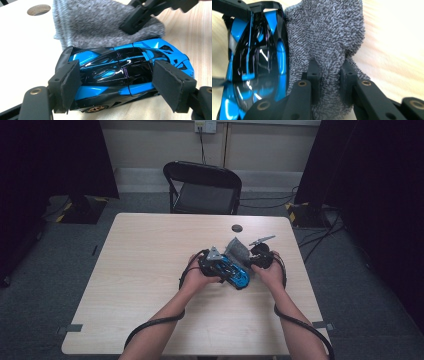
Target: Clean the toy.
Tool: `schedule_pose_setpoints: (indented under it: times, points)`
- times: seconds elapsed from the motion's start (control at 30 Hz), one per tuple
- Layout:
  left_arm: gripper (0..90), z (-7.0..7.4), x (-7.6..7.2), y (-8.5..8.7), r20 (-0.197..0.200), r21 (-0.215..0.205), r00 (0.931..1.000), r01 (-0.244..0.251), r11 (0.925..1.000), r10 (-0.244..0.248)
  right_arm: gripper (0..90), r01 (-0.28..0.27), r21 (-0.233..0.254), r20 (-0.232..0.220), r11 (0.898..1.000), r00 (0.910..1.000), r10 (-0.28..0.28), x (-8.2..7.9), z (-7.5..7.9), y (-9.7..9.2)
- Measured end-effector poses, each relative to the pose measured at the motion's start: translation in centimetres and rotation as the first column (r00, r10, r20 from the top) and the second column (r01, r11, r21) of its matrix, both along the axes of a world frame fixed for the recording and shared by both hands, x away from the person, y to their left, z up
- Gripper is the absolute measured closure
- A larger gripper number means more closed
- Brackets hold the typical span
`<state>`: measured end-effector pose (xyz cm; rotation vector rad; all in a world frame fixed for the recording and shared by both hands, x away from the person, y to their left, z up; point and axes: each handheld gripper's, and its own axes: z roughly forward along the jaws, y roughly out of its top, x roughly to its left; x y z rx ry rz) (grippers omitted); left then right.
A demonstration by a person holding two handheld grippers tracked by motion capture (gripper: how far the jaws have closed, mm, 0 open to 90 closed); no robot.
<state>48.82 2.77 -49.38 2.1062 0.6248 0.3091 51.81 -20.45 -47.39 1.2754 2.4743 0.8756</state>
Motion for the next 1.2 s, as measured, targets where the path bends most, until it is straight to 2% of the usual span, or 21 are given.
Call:
schedule_pose_setpoints:
  times: [0.2, 0.47, 0.83, 1.2]
  points:
    - [23.1, 0.0, 0.0, 0.1, 0.004, 0.012, 1.0000, -0.004, 0.9999, 0.003, 74.3, -0.017, 0.008, -0.003, 1.000, 0.9999, 0.017, -1.3, 0.0, -1.4]
    - [23.1, 0.2, 0.0, -0.1, -0.001, 0.023, 1.0000, 0.003, 0.9997, -0.003, 74.3, -0.026, 0.015, 0.006, 1.000, 0.9997, 0.025, -3.1, 0.0, -2.3]
    - [23.3, 0.3, 0.0, -0.2, 0.000, 0.045, 1.0000, 0.007, 0.9990, -0.007, 74.3, -0.032, 0.005, -0.006, 0.999, 0.9995, 0.032, -4.0, 0.1, -3.4]
    - [23.2, 0.3, 0.0, -0.2, 0.000, 0.044, 1.0000, 0.006, 0.9990, -0.006, 74.3, -0.033, 0.013, -0.015, 0.999, 0.9993, 0.033, -5.1, 0.1, -4.7]
